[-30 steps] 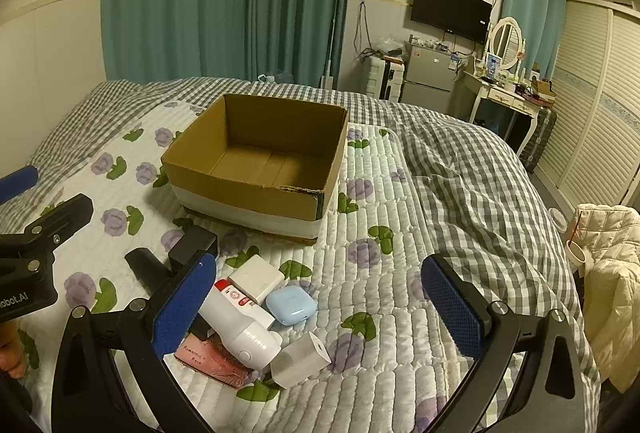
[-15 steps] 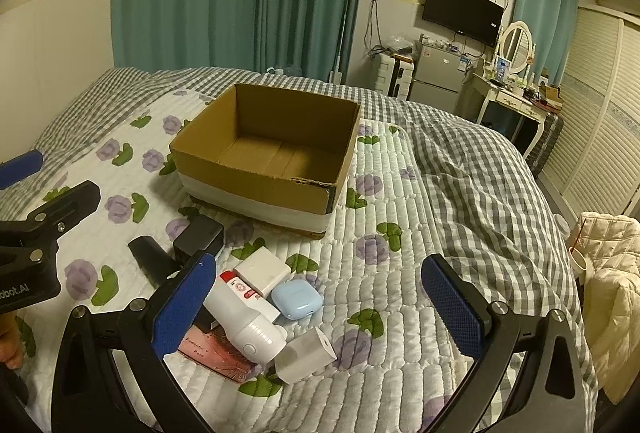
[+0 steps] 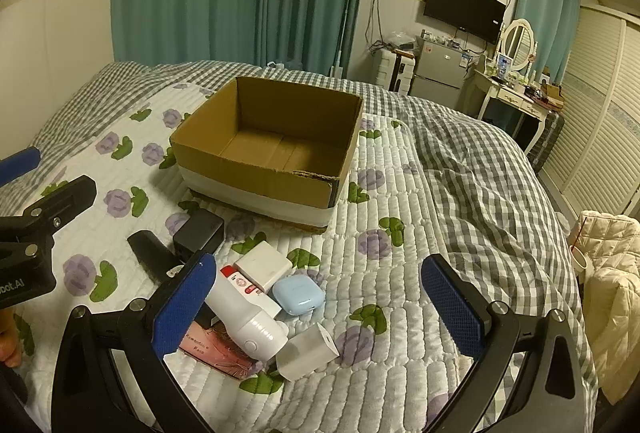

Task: Organize rigid objects
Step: 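Move both tools toward the small items beside the cardboard box, then grasp the grey power bank with the left tool while the right tool grasps the white plug charger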

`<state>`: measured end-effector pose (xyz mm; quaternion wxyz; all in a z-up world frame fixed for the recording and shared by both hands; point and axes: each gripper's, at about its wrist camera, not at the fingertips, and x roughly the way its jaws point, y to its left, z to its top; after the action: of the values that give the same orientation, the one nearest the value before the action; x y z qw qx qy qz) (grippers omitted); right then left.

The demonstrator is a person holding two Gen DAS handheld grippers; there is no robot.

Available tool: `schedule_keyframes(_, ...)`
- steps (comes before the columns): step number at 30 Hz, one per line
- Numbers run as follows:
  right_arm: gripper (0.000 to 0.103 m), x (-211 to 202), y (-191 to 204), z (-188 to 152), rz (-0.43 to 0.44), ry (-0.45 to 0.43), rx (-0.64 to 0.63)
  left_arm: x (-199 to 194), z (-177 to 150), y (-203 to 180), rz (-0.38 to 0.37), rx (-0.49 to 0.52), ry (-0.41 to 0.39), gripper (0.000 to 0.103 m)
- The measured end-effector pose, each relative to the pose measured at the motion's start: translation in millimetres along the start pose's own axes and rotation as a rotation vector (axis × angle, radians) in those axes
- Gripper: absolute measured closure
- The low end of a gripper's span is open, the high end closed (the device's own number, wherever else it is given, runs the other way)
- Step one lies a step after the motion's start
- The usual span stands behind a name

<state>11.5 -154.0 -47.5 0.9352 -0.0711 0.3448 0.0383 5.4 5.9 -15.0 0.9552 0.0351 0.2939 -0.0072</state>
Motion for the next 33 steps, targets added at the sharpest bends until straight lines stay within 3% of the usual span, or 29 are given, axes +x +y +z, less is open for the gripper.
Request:
schedule_keyframes(6, 0.000, 3, 3, 0, 0.004, 0.014, -0.017, 1, 0, 3, -0.002, -0.005, 0.001, 0.001)
schedule_keyframes(13, 0.002, 31, 3, -8, 0.093, 0.086, -0.035, 15, -6, 11, 0.007, -0.026, 0.042, 0.001)
schedule_keyframes(22, 0.019, 85, 29, -34, 0.228, 0.297, -0.119, 46, -22, 12, 0.016, -0.017, 0.134, 0.001)
schedule_keyframes(24, 0.031, 91, 35, -38, 0.241, 0.322, -0.142, 51, -26, 11, 0.013, -0.009, 0.151, 0.001)
schedule_keyframes(27, 0.045, 101, 44, -48, 0.234, 0.359, -0.176, 58, -31, 7, 0.015, 0.005, 0.175, 0.001)
schedule_keyframes(30, 0.049, 108, 45, -56, 0.196, 0.381, -0.187, 63, -36, 3, 0.016, 0.023, 0.197, 0.001)
schedule_keyframes(33, 0.052, 100, 42, -56, 0.185, 0.347, -0.181, 65, -40, -2, 0.023, 0.049, 0.216, 0.001)
